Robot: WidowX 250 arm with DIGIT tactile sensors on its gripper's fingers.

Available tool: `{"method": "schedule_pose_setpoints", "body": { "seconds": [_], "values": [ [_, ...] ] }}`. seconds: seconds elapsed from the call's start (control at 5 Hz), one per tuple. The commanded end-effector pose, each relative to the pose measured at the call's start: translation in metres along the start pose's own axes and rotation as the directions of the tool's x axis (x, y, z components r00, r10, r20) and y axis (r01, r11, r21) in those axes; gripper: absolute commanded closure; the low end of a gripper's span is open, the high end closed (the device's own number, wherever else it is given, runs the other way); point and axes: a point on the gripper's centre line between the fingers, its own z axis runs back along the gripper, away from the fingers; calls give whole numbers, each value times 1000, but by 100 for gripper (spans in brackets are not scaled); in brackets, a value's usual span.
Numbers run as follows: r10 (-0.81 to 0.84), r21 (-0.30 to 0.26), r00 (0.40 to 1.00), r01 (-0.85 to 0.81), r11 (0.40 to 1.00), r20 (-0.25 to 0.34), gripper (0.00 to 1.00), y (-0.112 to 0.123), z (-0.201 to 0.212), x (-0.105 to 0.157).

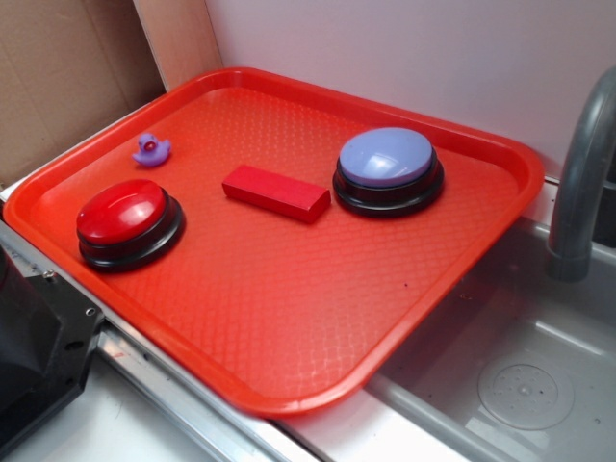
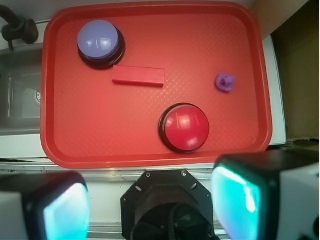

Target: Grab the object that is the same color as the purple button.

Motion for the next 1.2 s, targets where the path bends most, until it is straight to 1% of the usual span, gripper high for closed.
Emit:
{"method": "schedule_pose_setpoints", "body": {
  "seconds": [0.0, 0.2, 0.4, 0.6, 0.8, 1.0],
  "values": [
    [0, 0, 1000, 0, 1000, 0, 0, 0, 0, 0],
    [207, 19, 973, -206, 978, -105, 0, 44, -32, 27],
    [444, 28, 887, -444, 895, -128, 0, 95, -57, 36],
    [651, 66, 757, -648, 759, -56, 0, 130, -82, 43],
    [716, 14, 698, -716, 698, 6, 0, 140, -113, 56],
    [687, 57, 725, -689, 722, 50, 0, 135, -148, 64]
  ]
}}
